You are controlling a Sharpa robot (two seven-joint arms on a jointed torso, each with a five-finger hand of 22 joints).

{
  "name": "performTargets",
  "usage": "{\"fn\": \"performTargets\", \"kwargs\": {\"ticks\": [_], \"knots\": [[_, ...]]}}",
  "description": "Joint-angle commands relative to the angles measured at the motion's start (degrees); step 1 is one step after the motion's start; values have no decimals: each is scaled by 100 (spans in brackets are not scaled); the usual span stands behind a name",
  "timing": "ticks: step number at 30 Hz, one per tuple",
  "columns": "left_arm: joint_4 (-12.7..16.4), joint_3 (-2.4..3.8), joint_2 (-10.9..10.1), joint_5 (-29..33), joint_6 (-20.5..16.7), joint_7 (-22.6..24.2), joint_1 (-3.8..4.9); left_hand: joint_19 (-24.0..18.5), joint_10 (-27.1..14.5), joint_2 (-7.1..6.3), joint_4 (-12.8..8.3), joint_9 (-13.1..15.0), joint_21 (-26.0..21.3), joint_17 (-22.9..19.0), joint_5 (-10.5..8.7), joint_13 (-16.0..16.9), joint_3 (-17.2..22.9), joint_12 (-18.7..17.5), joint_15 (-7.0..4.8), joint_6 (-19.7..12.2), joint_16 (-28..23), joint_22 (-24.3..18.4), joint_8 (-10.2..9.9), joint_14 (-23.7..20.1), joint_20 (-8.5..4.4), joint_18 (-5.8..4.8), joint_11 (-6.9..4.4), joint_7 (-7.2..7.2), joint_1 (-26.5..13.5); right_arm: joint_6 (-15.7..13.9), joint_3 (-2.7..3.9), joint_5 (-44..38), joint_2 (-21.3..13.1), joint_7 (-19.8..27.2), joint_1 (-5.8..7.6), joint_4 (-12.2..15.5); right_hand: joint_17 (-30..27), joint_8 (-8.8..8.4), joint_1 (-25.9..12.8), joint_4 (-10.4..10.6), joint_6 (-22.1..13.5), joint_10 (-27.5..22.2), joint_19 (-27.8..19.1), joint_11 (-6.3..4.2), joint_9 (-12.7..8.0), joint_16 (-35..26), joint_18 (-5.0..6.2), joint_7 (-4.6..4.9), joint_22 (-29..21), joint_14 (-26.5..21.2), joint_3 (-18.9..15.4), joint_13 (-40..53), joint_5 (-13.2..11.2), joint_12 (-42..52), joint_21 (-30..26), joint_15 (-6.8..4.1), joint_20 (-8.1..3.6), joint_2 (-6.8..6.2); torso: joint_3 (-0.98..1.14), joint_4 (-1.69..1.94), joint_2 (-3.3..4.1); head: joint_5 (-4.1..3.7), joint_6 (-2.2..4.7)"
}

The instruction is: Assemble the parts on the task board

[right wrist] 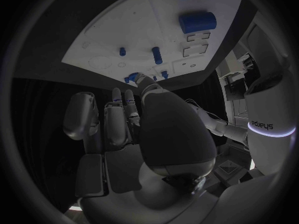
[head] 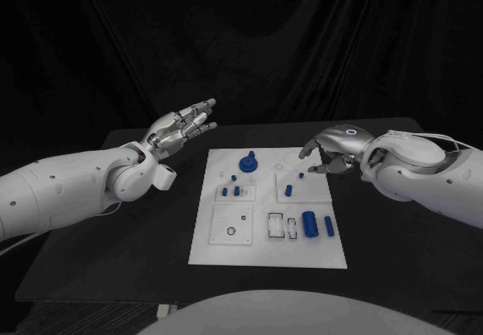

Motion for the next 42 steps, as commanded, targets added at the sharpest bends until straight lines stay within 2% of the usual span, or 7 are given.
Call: {"fn": "performTargets", "kwargs": {"ticks": [1, 8, 17, 22, 29, 32, 42], "knots": [[20, 5, 4, 115, 164, 839, -18, -1, -43, 33, -3, -13, -21, -9, 31, -7, -33, -28, 48, -145, -22, -18, -37, -5, 35, 101, 19, -23, 45, 297, 5, -15, 64, -121, -32, -63, -8, -35, 38, -41, 27, -36, -39, 2, -19, -13, 87, 79, 840, 49, -35, -28, 110, 22, -24, 39, 1, 79, -14, 7, -4, 11, -1], [19, 5, 2, 115, 205, 844, -43, 9, -68, 69, -4, -20, -19, -9, 67, -11, -48, -38, 64, -266, -22, -52, -43, -5, 63, 99, 82, -133, 62, 268, 5, -305, 203, -190, -81, -185, -10, -39, 34, -127, 208, 77, -31, -7, -28, 10, 88, 104, 847, 42, -64, -86, 576, 171, -42, 38, 3, 118, 5, 1, 3, 53, -1], [23, 5, 2, 115, 277, 824, -60, 24, -88, 120, -7, 0, -15, -9, 126, -13, -56, -43, 66, -127, -22, -88, -18, -5, 117, 97, 37, 59, 99, 333, 6, -449, 354, -199, -126, -333, -18, -24, 77, -204, 341, 172, -30, -13, -9, 16, 90, 68, 846, 36, -2, -112, 765, 263, -61, 28, -8, 156, 11, -6, 7, 75, -1], [20, 5, 2, 115, 297, 815, -70, 27, -92, 128, -5, -3, -14, -9, 136, -14, -57, -44, 67, -143, -22, -89, -20, -5, 124, 97, 40, 68, 102, 421, 6, -465, 459, -173, -153, -459, -32, -30, 88, -272, 439, 284, -29, -22, 20, 18, 91, 58, 848, 27, 122, -148, 1181, 349, -75, 19, -18, 138, 7, -6, 6, 105, -1], [16, 5, 1, 115, 332, 805, -93, 33, -101, 162, -8, 2, -13, -9, 155, -15, -55, -46, 89, -103, -22, -104, -16, -5, 160, 95, 44, 117, 118, 551, 6, -471, 594, -199, -192, -619, -53, -57, 46, -277, 425, 360, -35, -29, 23, 8, 94, 41, 844, 18, 153, -149, 1184, 401, -93, 16, -22, 103, 2, -6, 2, 122, -1], [11, 5, -2, 115, 351, 801, -101, 37, -102, 171, -9, 5, -11, -9, 160, -15, -55, -44, 95, -74, -22, -106, -11, -5, 174, 95, 47, 146, 127, 563, 6, -472, 653, -221, -216, -685, -52, -90, -111, -233, 425, 387, -35, -17, 40, 18, 93, 48, 842, 19, 152, -158, 858, 453, -106, 24, -19, 86, -1, -10, 2, 105, -1], [8, 5, -6, 115, 415, 791, -110, 71, -103, 242, -12, 21, 4, -4, 242, -13, -48, -33, 132, 58, -17, -85, 9, 5, 235, 99, 95, 233, 157, 525, 6, -473, 796, -213, -259, -869, -50, -102, -137, -251, 436, 412, -38, -26, 56, 25, 97, 31, 838, 21, 164, -156, 707, 499, -124, 22, -17, 94, 5, -9, 7, 80, -1]]}}
